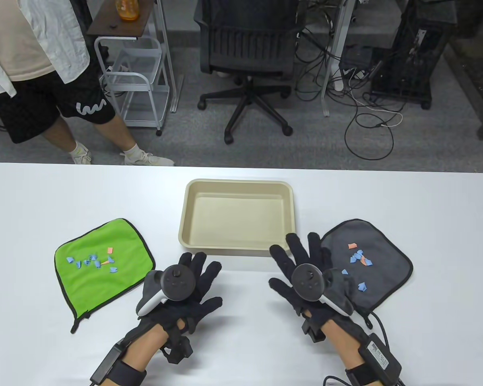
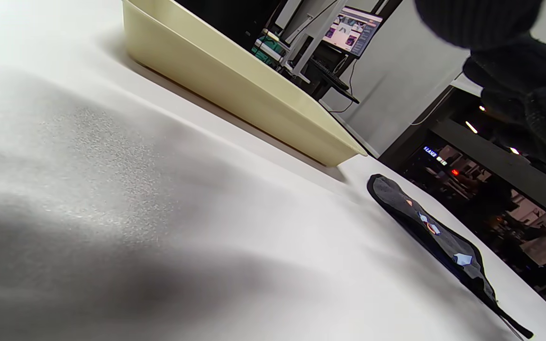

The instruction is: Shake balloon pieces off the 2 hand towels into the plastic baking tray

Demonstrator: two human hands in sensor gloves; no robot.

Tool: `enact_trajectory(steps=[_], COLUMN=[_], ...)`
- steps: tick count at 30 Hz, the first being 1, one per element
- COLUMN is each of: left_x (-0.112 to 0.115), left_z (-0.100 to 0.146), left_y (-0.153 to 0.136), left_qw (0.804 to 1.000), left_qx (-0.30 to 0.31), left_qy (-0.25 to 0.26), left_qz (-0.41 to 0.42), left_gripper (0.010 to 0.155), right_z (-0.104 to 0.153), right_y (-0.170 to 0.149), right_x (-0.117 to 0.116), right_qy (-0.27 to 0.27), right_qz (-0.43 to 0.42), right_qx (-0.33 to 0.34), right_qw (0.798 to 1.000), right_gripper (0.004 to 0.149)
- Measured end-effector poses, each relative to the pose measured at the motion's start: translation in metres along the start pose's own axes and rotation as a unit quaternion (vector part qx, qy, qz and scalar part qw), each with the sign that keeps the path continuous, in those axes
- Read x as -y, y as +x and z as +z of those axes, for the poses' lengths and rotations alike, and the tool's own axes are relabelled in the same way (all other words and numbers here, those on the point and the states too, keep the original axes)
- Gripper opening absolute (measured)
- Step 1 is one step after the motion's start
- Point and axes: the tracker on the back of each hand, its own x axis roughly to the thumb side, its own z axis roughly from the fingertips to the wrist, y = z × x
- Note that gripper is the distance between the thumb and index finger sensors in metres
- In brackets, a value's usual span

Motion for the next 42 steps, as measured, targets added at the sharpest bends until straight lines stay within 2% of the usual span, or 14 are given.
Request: enact_trajectory(steps=[5,10,15,20,23,28,35,42], left_x=[-0.001,-0.001,-0.002,-0.002,-0.002,-0.003,-0.003,-0.007], left_z=[0.001,0.000,0.001,0.001,0.000,0.000,0.000,0.002], left_y=[-0.001,-0.002,-0.003,-0.004,-0.004,-0.006,-0.007,-0.006], left_qw=[1.000,1.000,1.000,1.000,1.000,1.000,0.999,1.000], left_qx=[-0.006,-0.009,-0.013,-0.017,-0.020,-0.024,-0.031,-0.030], left_qy=[-0.001,-0.002,-0.004,-0.006,-0.008,-0.010,-0.014,-0.009], left_qz=[-0.001,-0.001,-0.003,-0.006,-0.007,-0.007,-0.012,-0.007], left_gripper=[0.081,0.081,0.081,0.081,0.081,0.081,0.081,0.081], right_z=[-0.030,-0.049,-0.055,-0.054,-0.056,-0.060,-0.054,-0.025], right_y=[-0.054,-0.105,-0.145,-0.167,-0.171,-0.172,-0.166,-0.126], right_x=[0.026,0.024,-0.003,-0.038,-0.055,-0.070,-0.074,-0.081], right_qy=[0.013,0.053,0.102,0.162,0.186,0.214,0.226,0.264], right_qz=[0.048,0.043,0.031,0.036,0.035,0.051,0.056,0.078], right_qx=[-0.070,-0.166,-0.246,-0.307,-0.330,-0.348,-0.334,-0.259], right_qw=[0.996,0.984,0.964,0.937,0.925,0.911,0.913,0.926], right_gripper=[0.070,0.073,0.074,0.076,0.077,0.077,0.078,0.080])
